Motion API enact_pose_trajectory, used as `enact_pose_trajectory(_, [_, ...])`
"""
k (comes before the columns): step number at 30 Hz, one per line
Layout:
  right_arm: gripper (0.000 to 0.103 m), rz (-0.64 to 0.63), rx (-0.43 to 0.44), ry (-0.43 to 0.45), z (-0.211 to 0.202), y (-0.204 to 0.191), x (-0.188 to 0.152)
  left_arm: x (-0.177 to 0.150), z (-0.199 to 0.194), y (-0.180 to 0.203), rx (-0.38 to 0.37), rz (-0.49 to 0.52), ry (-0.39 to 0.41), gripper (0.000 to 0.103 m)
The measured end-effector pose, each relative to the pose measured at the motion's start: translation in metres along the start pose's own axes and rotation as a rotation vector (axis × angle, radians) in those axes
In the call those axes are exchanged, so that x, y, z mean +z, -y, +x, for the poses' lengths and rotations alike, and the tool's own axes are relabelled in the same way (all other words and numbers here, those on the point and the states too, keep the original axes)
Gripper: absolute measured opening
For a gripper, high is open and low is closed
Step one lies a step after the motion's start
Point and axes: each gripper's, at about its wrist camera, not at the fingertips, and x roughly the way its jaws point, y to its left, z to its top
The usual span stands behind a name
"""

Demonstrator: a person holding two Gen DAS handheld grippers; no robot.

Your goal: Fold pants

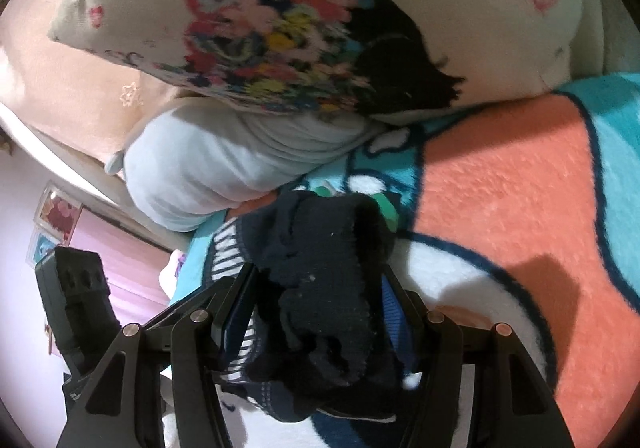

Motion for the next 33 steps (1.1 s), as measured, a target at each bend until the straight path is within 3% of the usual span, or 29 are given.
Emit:
enact_pose_trajectory(9, [0.064, -0.004, -0.006, 0.036, -0.01, -0.004, 0.011, 0.003, -0.001, 0.008, 0.014, 0.029, 0.013, 0.062])
enact_pose_trajectory(13, [0.064, -0.001, -0.089, 0.055, -0.011, 0.004, 0.009, -0.002, 0.003, 0.005, 0.077, 0.042, 0.005, 0.062])
enact_pose_trajectory(19, [0.064, 0.011, -0.158, 0.07, -0.018, 0.016, 0.004, -0.006, -0.003, 0.0, 0.106, 0.044, 0.004, 0.062])
enact_pose_trajectory(28, [0.064, -0.093, -0.34, 0.059, -0.008, 0.014, -0.015, 0.0, -0.01, -0.009, 0.198, 0.036, 0.019, 0.062])
enact_pose_trajectory(33, [0.064, -0.113, -0.341, 0.113, -0.023, 0.005, -0.016, 0.002, 0.002, -0.012, 0.205, 0.025, -0.009, 0.063])
